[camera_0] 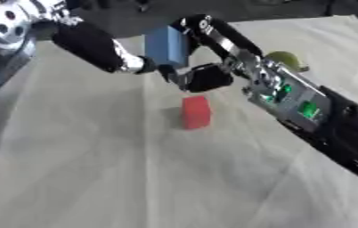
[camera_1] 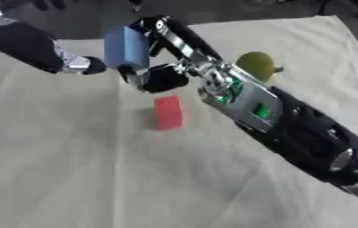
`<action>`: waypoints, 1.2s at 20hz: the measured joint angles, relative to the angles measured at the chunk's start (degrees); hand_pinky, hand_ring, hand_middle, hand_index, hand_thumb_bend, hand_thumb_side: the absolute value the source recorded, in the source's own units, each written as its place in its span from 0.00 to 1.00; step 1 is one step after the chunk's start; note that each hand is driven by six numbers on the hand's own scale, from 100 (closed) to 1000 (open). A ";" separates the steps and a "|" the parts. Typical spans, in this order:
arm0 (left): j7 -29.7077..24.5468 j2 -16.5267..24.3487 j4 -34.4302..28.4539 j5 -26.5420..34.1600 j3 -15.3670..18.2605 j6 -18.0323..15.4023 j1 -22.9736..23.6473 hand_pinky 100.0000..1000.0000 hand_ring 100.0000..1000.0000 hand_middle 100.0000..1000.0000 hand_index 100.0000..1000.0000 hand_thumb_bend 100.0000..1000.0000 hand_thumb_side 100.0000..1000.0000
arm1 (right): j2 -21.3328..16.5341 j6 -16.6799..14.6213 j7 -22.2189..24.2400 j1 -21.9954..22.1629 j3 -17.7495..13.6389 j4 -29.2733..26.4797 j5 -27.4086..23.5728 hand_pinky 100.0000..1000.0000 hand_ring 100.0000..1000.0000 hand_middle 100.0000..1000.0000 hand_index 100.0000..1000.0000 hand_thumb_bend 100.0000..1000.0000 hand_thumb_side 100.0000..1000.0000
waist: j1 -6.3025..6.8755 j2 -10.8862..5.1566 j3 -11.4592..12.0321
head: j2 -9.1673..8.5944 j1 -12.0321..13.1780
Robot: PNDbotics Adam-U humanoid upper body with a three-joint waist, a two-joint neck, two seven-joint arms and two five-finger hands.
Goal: Pick up the objects with one hand, pass them to the other hand, and then place them into the box on the other side of the table.
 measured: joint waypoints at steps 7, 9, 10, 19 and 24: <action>0.01 -1.49 0.00 0.21 -0.37 0.25 0.49 0.77 0.75 0.74 0.80 0.54 0.23 | 0.55 -0.87 2.12 -0.05 1.00 0.00 2.18 0.59 0.56 0.36 0.52 0.00 0.00 | -0.01 0.01 0.01 | -0.01 0.38; -0.07 -1.76 0.02 0.40 -0.39 0.38 0.62 0.77 0.75 0.74 0.80 0.53 0.24 | 0.83 -0.77 2.33 -0.12 1.14 0.00 2.38 0.59 0.56 0.36 0.52 0.00 0.00 | -0.02 0.02 0.00 | -0.01 0.38; -0.10 -2.02 0.04 0.52 -0.43 0.40 0.71 0.77 0.75 0.73 0.80 0.53 0.23 | 0.99 -0.70 2.48 -0.30 1.18 0.00 2.47 0.59 0.56 0.36 0.52 0.00 0.00 | -0.02 0.02 -0.01 | -0.01 0.38; -2.11 -3.82 2.45 1.02 -1.73 -0.76 1.07 0.76 0.74 0.72 0.78 0.57 0.21 | 1.51 2.81 3.82 -1.07 1.50 0.00 2.91 0.57 0.55 0.37 0.53 0.01 0.00 | -0.02 0.08 -0.14 | -0.01 0.32; -4.19 -4.20 3.56 -0.41 -2.13 -2.00 1.07 0.76 0.74 0.73 0.79 0.60 0.14 | 1.99 5.82 4.02 -1.12 1.49 0.00 3.51 0.55 0.55 0.37 0.54 0.01 0.00 | -0.01 0.08 -0.18 | -0.01 0.11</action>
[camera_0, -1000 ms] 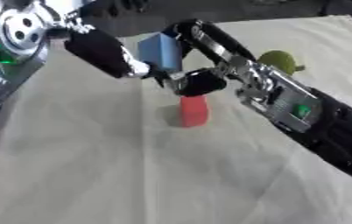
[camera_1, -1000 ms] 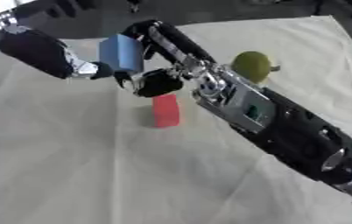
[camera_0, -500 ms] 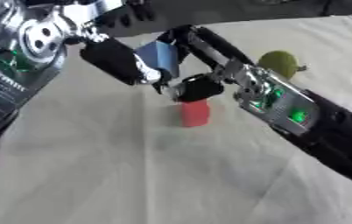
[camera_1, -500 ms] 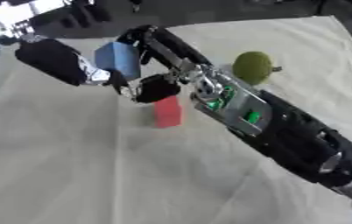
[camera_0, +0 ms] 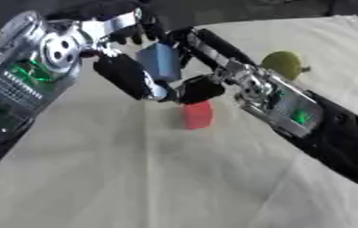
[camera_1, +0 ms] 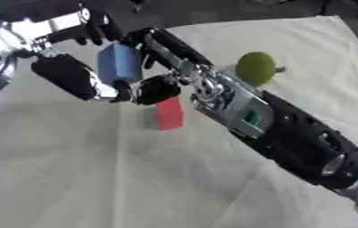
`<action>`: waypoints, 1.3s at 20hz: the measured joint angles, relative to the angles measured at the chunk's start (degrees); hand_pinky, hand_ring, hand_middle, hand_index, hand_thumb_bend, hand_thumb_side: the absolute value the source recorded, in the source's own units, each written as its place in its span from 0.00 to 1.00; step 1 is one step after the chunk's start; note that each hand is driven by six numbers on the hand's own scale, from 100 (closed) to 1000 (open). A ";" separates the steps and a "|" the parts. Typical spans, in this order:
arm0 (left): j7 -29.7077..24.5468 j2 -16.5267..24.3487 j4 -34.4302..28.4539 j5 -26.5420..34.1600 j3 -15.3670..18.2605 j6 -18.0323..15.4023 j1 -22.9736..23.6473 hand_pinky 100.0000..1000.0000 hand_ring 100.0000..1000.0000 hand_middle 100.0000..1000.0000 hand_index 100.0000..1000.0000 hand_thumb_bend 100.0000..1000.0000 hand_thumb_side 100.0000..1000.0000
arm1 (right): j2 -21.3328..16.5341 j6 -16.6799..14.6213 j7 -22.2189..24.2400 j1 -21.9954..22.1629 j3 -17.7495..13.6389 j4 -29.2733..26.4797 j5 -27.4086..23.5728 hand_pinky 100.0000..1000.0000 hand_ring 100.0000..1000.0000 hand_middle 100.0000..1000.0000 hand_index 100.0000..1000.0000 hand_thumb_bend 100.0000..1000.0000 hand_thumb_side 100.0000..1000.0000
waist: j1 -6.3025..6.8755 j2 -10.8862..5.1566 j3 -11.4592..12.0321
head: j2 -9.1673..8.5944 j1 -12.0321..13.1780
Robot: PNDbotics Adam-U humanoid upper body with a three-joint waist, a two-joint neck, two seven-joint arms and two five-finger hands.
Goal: Pick up the objects with one hand, pass them to the other hand, and then place them into the box on the other side of the table.
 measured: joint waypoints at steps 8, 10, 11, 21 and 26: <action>-0.57 -0.90 2.17 -7.39 0.00 -0.88 0.15 0.75 0.72 0.70 0.79 0.58 0.06 | 0.41 0.89 0.04 -0.12 0.16 0.03 0.03 0.55 0.54 0.37 0.53 0.01 0.00 | 0.00 0.00 -0.21 | 0.00 -0.14; -0.29 -1.27 2.54 -8.64 0.01 -0.79 0.44 0.75 0.73 0.70 0.79 0.57 0.05 | 0.45 0.86 0.06 -0.12 0.33 0.03 0.03 0.55 0.54 0.37 0.53 0.01 0.00 | -0.01 0.00 -0.22 | -0.01 -0.15; -0.08 -1.37 2.64 -9.07 0.01 -0.71 0.47 0.75 0.73 0.71 0.79 0.56 0.05 | 0.46 0.84 0.09 -0.12 0.34 0.03 0.03 0.54 0.54 0.37 0.53 0.01 0.00 | -0.01 0.00 -0.22 | -0.01 -0.16; 3.00 -1.80 2.76 -9.03 0.08 1.09 0.74 0.74 0.71 0.68 0.78 0.47 0.12 | 0.50 0.24 0.73 0.15 0.52 0.06 0.07 0.54 0.54 0.37 0.53 0.02 0.00 | -0.01 0.01 -0.23 | -0.06 -0.23; 4.43 -1.83 3.00 -6.77 0.08 1.67 0.97 0.73 0.68 0.65 0.75 0.43 0.14 | 0.50 0.10 0.87 0.15 0.65 0.13 0.12 0.53 0.54 0.37 0.53 0.03 0.00 | -0.01 0.02 -0.31 | -0.49 -0.23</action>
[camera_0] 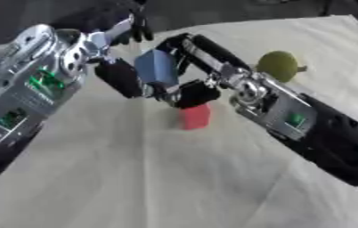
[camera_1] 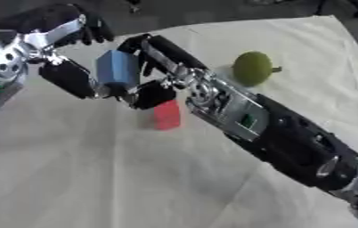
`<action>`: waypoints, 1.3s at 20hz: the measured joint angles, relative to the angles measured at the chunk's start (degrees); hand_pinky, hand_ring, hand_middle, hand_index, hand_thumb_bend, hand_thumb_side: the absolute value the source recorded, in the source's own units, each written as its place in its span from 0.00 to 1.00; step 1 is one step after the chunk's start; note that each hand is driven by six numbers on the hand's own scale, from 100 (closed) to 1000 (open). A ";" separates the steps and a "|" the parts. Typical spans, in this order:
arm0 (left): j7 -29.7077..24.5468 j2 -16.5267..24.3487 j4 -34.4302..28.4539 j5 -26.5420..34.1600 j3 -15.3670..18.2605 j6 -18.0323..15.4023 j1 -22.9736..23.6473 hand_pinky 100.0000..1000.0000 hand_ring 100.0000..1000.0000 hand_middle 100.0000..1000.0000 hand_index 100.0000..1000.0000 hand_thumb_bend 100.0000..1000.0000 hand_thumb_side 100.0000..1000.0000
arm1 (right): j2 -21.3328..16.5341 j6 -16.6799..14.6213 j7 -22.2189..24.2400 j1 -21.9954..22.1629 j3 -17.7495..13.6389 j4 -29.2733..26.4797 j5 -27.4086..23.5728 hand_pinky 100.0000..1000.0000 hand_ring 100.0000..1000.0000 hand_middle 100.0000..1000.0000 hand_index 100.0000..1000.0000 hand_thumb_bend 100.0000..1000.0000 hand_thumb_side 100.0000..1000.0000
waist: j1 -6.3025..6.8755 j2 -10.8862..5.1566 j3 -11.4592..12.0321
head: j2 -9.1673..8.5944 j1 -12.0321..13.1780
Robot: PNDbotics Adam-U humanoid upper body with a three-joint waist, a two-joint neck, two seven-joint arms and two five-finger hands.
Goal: Pick up the objects with one hand, pass them to the other hand, and then place them into the box on the other side of the table.
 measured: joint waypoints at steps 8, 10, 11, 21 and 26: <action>1.46 -0.89 1.56 3.37 -0.05 -0.68 0.45 0.69 0.62 0.57 0.66 0.31 0.05 | 0.00 -0.65 -0.02 0.32 -0.01 0.41 0.02 0.53 0.53 0.37 0.53 0.02 0.00 | 0.01 0.00 -0.35 | -0.06 -0.02; 1.81 -1.32 2.08 3.74 -0.06 -1.15 0.50 0.69 0.62 0.57 0.66 0.30 0.03 | 0.00 -0.95 -0.15 0.44 -0.03 0.50 0.02 0.53 0.53 0.37 0.53 0.02 0.00 | 0.02 0.00 -0.42 | -0.06 -0.02; 1.90 -1.48 2.40 3.78 -0.06 -1.45 0.50 0.69 0.62 0.57 0.66 0.30 0.03 | 0.00 -1.16 -0.19 0.45 -0.07 0.64 0.02 0.53 0.53 0.37 0.53 0.02 0.00 | 0.02 0.00 -0.45 | -0.06 -0.02; 4.55 -2.56 4.51 4.22 0.00 -3.93 0.70 0.66 0.53 0.42 0.50 0.08 0.00 | -0.14 -5.17 1.12 0.94 -0.36 1.53 -0.02 0.59 0.58 0.42 0.61 0.19 0.00 | 0.02 0.00 -0.91 | -0.06 0.09; 5.93 -2.98 4.69 4.22 0.00 -4.06 0.86 0.65 0.49 0.35 0.43 0.11 0.00 | -0.54 -7.86 2.11 1.01 -0.79 1.88 1.36 0.64 0.65 0.50 0.68 0.24 0.00 | 0.02 0.00 -1.08 | -0.06 0.10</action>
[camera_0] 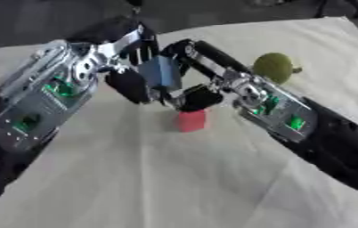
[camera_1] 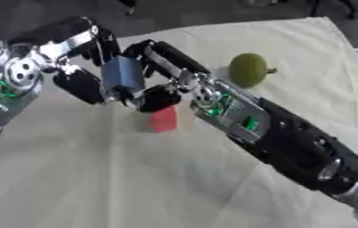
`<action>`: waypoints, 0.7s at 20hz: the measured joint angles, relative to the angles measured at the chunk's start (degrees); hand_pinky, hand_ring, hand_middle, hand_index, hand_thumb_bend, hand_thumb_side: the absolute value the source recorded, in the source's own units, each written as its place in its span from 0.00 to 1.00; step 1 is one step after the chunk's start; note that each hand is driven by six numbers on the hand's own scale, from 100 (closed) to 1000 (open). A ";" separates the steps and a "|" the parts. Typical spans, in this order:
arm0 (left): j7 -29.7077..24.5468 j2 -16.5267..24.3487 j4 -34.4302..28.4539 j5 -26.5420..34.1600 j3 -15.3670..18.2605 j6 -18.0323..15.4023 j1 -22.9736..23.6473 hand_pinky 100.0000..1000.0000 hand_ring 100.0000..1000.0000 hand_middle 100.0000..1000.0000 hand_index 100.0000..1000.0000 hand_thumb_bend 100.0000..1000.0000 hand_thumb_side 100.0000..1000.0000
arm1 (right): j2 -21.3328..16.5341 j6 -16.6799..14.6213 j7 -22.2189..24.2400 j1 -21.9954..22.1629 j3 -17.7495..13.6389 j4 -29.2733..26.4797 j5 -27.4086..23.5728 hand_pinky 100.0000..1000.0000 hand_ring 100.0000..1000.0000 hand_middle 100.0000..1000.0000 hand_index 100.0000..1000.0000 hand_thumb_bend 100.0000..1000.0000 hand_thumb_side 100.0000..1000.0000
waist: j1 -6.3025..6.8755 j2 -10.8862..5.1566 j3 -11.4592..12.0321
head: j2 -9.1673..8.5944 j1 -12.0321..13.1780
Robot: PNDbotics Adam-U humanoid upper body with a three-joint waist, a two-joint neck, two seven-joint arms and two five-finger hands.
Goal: Pick up the objects with one hand, pass them to the other hand, and then place them into the box on the other side of the table.
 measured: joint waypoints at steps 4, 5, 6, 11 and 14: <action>0.05 -0.09 0.01 -0.12 0.00 0.01 0.00 0.64 0.47 0.33 0.41 0.17 0.00 | -0.03 -1.83 1.01 0.26 -0.18 0.04 2.00 0.67 0.71 0.60 0.76 0.32 0.00 | 0.00 0.00 -0.04 | 0.00 0.01; 0.04 -0.10 0.01 -0.24 0.00 0.02 0.00 0.64 0.47 0.32 0.41 0.19 0.00 | -0.03 -2.23 1.25 0.32 -0.24 0.04 2.48 0.68 0.72 0.62 0.78 0.35 0.00 | 0.00 0.00 -0.05 | 0.00 0.01; 0.01 -0.17 0.00 -0.38 0.00 0.04 0.00 0.64 0.47 0.32 0.40 0.20 0.00 | -0.03 -2.62 1.50 0.40 -0.27 0.06 3.04 0.68 0.74 0.64 0.81 0.37 0.00 | 0.00 0.00 -0.05 | 0.00 0.01; -0.54 -0.31 -0.20 -1.64 0.00 0.54 -0.01 0.63 0.45 0.28 0.39 0.28 0.00 | -0.03 -4.28 2.99 0.48 -0.30 0.17 5.78 0.70 0.77 0.69 0.85 0.45 0.00 | 0.00 0.00 -0.05 | 0.00 0.01; -1.01 -0.31 -0.30 -2.78 0.02 0.93 -0.04 0.62 0.44 0.27 0.38 0.31 0.00 | -0.01 -4.78 3.58 0.52 -0.24 0.17 6.72 0.70 0.77 0.69 0.85 0.44 0.00 | 0.00 0.00 0.00 | 0.00 0.00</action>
